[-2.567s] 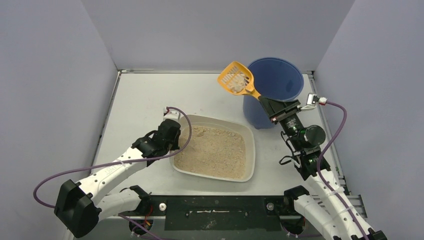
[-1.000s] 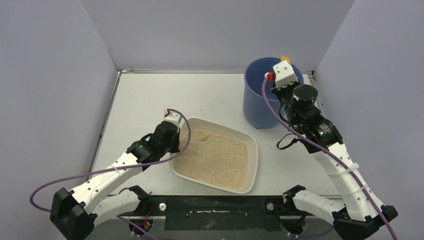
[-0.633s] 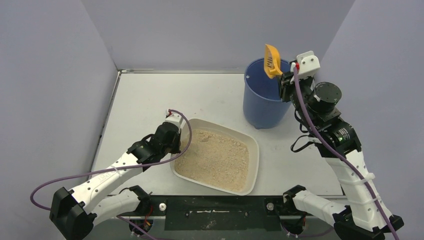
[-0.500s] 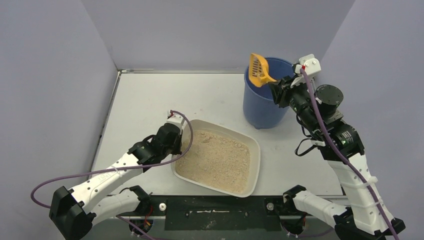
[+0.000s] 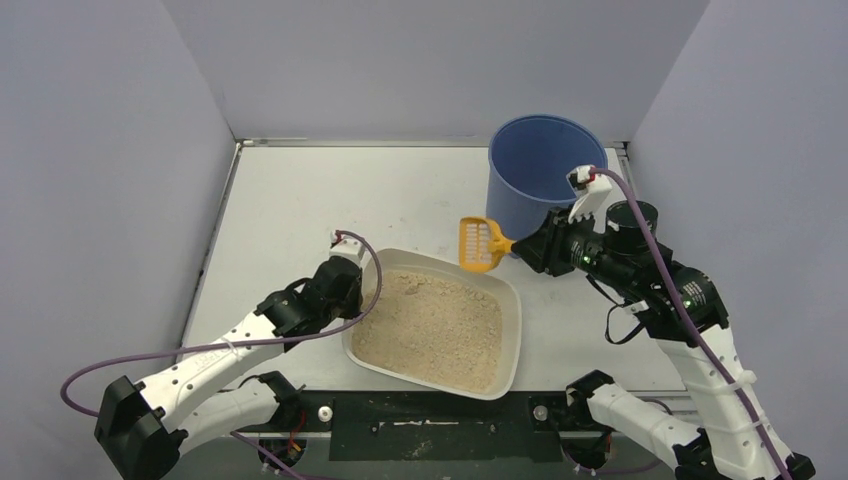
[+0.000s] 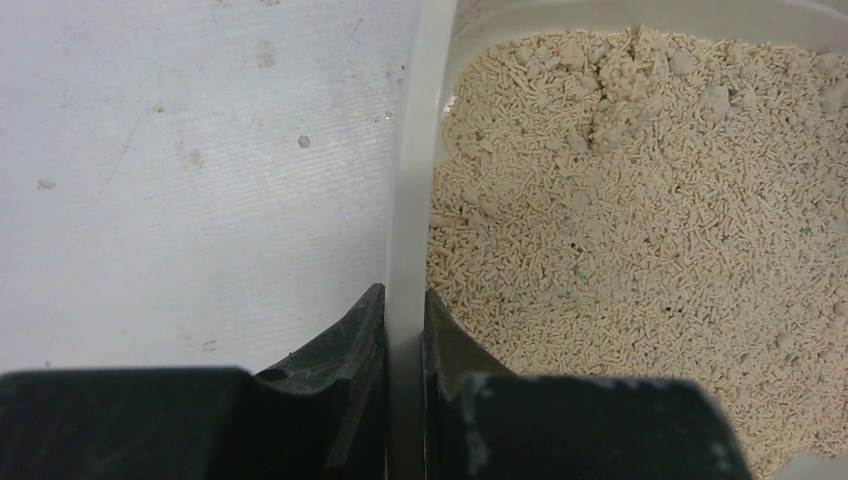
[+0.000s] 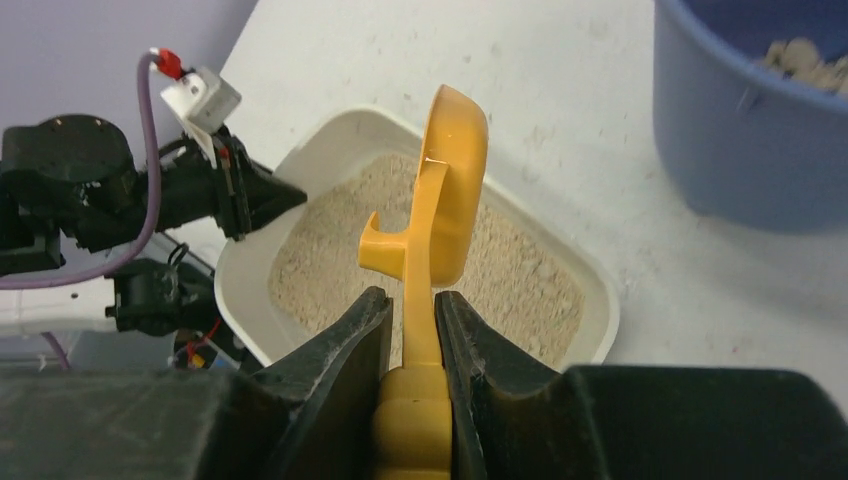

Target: Clean the litter box

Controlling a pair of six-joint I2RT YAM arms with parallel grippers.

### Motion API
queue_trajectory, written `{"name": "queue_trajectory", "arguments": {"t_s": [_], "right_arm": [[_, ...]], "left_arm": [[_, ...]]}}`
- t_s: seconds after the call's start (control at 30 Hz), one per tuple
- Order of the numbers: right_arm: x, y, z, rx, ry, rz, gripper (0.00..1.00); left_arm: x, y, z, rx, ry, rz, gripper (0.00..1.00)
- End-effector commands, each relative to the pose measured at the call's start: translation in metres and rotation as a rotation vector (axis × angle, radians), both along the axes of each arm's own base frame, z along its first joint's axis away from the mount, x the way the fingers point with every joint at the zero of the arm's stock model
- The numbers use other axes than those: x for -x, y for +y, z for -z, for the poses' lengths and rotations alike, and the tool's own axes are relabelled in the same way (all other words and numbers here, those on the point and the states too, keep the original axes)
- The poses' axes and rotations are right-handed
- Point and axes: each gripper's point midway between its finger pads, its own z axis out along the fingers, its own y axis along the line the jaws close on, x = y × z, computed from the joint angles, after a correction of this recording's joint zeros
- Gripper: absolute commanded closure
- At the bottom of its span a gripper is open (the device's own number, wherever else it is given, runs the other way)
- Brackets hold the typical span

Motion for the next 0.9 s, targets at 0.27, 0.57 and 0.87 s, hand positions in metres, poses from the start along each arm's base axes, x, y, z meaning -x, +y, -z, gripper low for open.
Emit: {"name": "queue_trajectory", "arguments": {"t_s": [0.27,0.57,0.87], "right_arm": [[0.062,-0.023,0.084,0.081,0.469,0.082,1.00],[0.065,-0.044,0.122,0.238,0.644,0.205,1.00],[0.039,-0.047,0.143,0.326,0.671,0.268,1.00]], "left_arm": [[0.014,-0.030,0.017,0.140,0.049,-0.001,1.00],[0.020,-0.030,0.040,0.120,0.074,-0.002,1.00],[0.020,-0.030,0.049,0.105,0.073,-0.007,1.00]]}}
